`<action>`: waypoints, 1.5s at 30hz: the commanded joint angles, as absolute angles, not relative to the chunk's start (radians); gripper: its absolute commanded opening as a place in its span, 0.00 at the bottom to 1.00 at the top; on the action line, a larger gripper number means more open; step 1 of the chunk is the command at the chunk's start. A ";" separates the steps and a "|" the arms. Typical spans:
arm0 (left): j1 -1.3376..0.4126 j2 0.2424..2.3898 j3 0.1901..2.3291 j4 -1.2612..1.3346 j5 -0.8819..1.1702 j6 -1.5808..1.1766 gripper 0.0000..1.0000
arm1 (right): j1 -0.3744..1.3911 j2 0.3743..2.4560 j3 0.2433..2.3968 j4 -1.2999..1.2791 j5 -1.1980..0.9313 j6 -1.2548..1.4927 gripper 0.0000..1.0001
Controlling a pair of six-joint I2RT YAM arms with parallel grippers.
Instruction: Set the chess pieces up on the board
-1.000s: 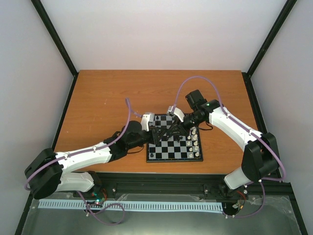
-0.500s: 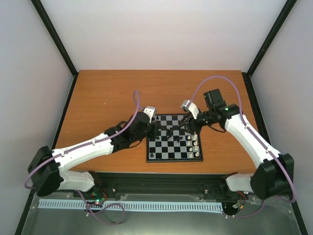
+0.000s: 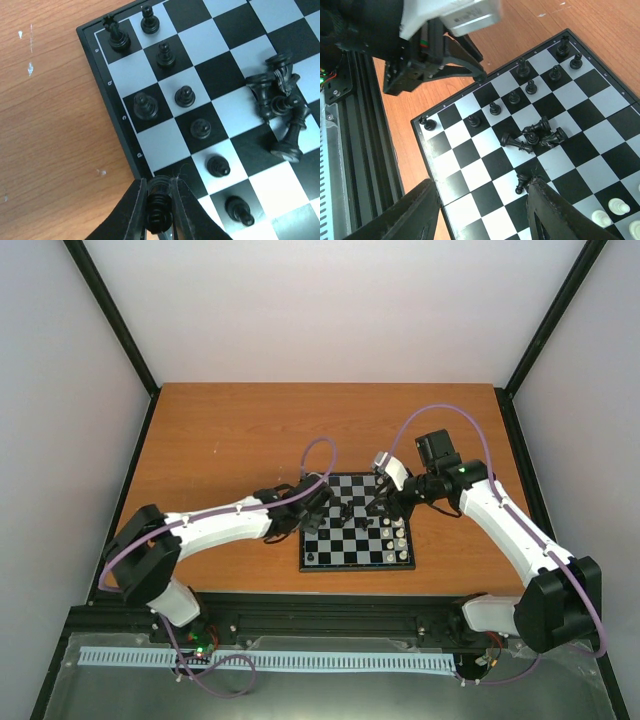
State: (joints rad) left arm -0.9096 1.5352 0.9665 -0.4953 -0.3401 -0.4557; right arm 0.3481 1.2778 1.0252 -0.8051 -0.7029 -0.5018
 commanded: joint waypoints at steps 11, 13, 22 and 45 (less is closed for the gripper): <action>-0.903 1.717 1.144 -0.537 -0.355 -0.414 0.15 | 0.347 1.275 1.012 -0.785 -0.690 -0.530 0.49; -0.902 1.719 1.140 -0.534 -0.348 -0.417 0.15 | 0.347 1.277 1.011 -0.785 -0.690 -0.531 0.49; -0.880 1.690 1.067 -0.467 -0.309 -0.442 0.16 | 0.346 1.292 1.013 -0.790 -0.695 -0.538 0.48; -0.853 1.605 0.984 -0.466 -0.176 -0.458 0.19 | 0.347 1.311 1.015 -0.799 -0.700 -0.546 0.48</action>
